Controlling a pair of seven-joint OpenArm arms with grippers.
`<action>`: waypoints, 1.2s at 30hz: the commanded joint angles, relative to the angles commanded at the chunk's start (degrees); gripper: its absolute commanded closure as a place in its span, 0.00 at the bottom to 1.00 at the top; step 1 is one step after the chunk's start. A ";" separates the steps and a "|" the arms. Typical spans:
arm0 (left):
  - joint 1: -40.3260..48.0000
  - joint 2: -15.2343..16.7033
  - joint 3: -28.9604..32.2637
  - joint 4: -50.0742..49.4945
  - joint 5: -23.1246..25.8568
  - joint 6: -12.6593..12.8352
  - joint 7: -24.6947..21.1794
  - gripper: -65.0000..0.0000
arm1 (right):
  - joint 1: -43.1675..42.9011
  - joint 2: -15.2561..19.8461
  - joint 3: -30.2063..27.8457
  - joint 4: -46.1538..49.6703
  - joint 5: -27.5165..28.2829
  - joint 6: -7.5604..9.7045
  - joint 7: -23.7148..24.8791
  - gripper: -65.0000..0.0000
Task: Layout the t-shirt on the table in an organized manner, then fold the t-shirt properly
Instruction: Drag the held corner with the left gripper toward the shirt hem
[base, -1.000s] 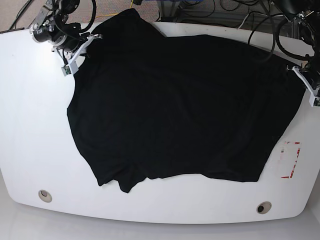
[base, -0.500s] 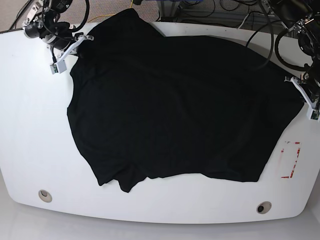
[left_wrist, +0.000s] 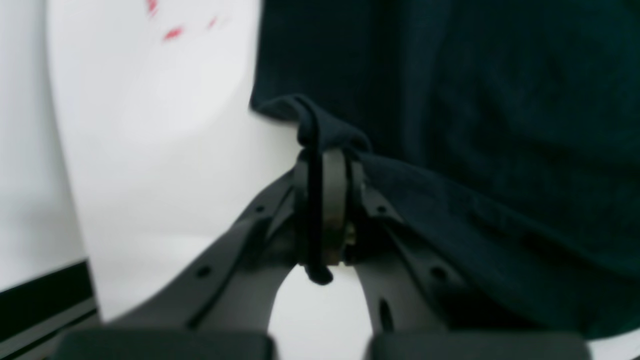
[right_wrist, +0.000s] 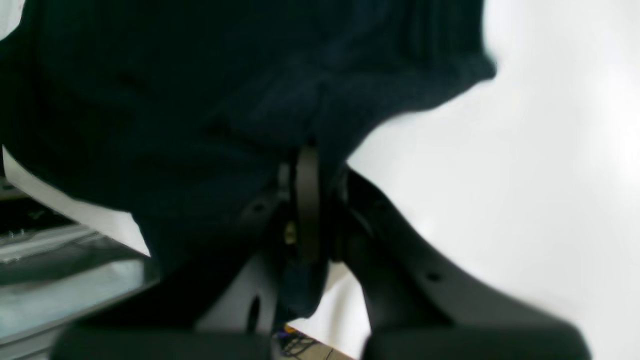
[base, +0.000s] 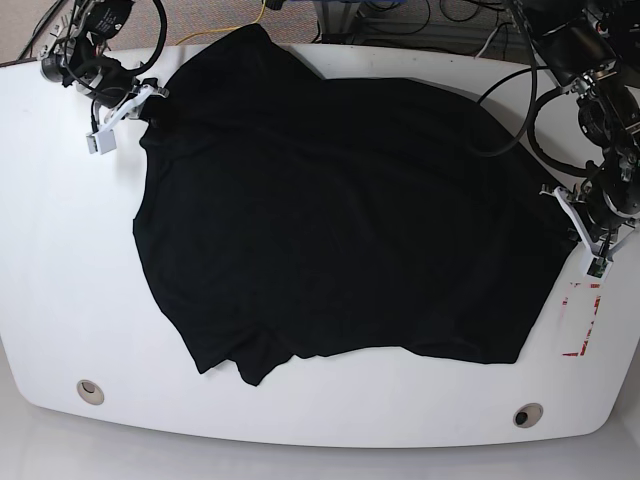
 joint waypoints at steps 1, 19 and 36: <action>-0.35 0.00 0.09 -0.35 0.00 0.00 0.00 1.00 | 0.09 0.09 0.00 0.00 0.00 0.00 0.00 0.96; -6.24 0.00 3.69 -13.71 0.00 0.00 -8.18 1.00 | 6.59 1.76 0.00 -7.91 -0.44 0.00 0.35 0.96; -9.93 -0.09 3.78 -18.20 0.09 0.00 -13.89 1.00 | 7.47 4.04 0.09 -9.76 0.00 0.00 1.14 0.96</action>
